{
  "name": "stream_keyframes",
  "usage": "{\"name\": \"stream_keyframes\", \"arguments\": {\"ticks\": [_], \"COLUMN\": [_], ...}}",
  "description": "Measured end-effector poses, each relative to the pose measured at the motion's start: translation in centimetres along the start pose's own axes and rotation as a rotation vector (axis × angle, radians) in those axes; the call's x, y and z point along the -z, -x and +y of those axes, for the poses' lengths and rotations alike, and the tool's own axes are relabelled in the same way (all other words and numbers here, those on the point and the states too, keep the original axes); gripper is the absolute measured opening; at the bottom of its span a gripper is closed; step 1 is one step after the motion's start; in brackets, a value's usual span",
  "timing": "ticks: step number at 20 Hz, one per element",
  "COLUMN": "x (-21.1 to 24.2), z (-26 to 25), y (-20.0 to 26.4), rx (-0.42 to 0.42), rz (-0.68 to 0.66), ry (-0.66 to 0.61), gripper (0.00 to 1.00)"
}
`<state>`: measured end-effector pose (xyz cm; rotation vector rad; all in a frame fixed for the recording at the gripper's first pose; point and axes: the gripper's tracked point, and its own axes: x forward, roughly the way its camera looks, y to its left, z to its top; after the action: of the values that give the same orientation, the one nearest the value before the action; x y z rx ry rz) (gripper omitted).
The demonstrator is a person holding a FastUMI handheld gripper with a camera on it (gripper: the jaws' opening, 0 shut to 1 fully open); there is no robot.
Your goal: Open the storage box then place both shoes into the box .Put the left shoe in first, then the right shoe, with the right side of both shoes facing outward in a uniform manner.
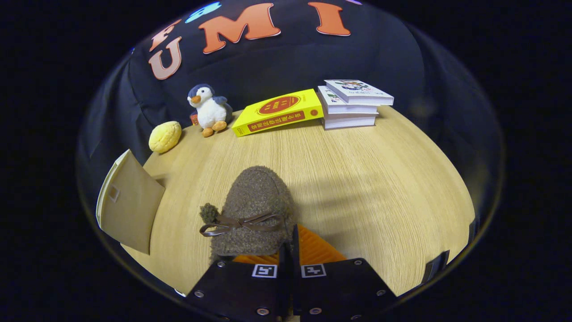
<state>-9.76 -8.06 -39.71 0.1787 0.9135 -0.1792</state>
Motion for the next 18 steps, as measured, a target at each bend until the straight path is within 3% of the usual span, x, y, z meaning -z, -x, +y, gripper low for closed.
{"name": "stream_keyframes", "arguments": {"ticks": [9, 18], "x": [-6.7, -7.9], "z": [13.4, 30.3], "y": [5.6, 8.1], "rx": [-0.098, -0.244], "rz": [-0.078, -0.041], "ry": [0.017, 0.145], "gripper": [0.05, 0.05]}}
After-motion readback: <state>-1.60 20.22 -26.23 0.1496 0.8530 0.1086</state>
